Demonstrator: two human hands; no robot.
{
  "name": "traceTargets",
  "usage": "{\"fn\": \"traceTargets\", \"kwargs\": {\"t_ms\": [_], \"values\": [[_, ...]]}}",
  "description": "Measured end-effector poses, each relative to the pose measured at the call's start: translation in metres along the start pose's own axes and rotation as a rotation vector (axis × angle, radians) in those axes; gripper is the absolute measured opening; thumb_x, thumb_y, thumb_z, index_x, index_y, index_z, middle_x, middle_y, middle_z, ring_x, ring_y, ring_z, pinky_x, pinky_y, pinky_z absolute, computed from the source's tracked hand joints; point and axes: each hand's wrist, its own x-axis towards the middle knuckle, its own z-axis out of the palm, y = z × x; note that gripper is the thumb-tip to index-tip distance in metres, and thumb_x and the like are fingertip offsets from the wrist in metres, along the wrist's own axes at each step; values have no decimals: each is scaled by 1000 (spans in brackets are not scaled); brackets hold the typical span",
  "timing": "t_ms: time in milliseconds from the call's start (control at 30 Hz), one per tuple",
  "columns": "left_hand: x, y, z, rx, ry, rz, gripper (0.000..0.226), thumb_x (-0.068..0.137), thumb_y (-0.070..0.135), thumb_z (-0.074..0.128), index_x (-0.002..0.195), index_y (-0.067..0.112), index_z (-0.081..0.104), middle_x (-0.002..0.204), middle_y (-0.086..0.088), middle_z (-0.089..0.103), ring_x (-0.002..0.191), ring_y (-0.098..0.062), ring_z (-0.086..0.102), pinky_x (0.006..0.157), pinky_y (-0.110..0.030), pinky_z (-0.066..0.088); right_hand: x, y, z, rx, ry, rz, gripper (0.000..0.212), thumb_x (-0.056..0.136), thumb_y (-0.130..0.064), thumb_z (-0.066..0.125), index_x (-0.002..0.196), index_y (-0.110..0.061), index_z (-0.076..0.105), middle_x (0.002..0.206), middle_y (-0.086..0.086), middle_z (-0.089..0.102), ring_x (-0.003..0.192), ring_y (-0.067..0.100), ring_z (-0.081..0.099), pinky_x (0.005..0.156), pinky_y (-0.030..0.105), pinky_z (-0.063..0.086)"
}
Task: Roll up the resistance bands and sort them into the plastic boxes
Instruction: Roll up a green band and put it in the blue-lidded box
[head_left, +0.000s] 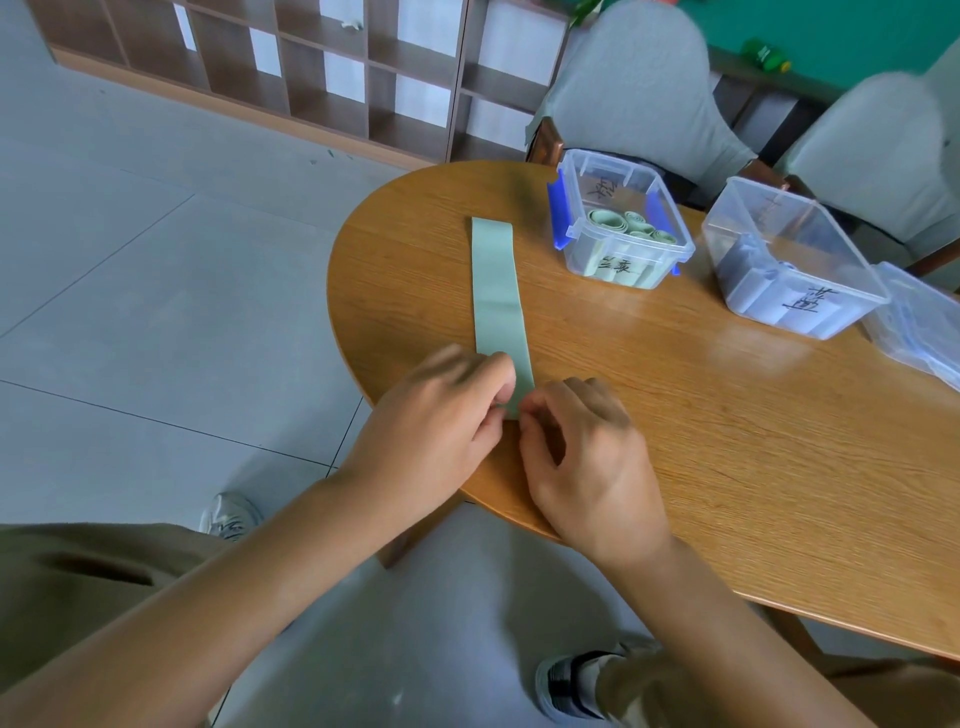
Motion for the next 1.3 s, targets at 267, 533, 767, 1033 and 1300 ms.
{"fn": "traceTargets", "kwargs": {"t_ms": [267,533,767,1033,1300], "values": [[-1,-9,-1,-14,-44,38,10,90,18,66,84,16,59,83,7,56,86,-19,48,63,-42,48,-4,8,-6,49,-65,19,10,86,-7,71,91,-15,74,93,-5,67,89,19,56,78,31,47],[-1,-6,2,43,15,-5,16,86,27,76,79,18,66,102,6,61,105,-22,48,88,-32,43,4,13,-2,132,-69,157,5,84,-20,78,86,-19,74,103,-11,61,99,15,51,88,18,40],[-1,-4,10,-48,73,-233,15,83,30,77,73,22,68,137,2,56,135,-30,37,109,-30,32,11,13,8,125,-106,265,7,89,-24,72,86,-18,72,111,-10,59,108,14,42,97,23,38],[7,-1,16,53,103,-311,10,83,28,73,80,22,65,135,1,57,132,-35,38,106,-34,36,25,4,14,100,-167,424,18,90,-28,63,107,-22,61,117,-2,50,110,22,41,102,35,35],[25,-5,22,202,54,-325,32,86,30,68,113,20,54,128,-1,58,131,-36,39,101,-41,43,43,-2,24,18,-238,461,34,98,-28,47,132,-25,45,133,0,41,123,22,34,103,34,28]]}}
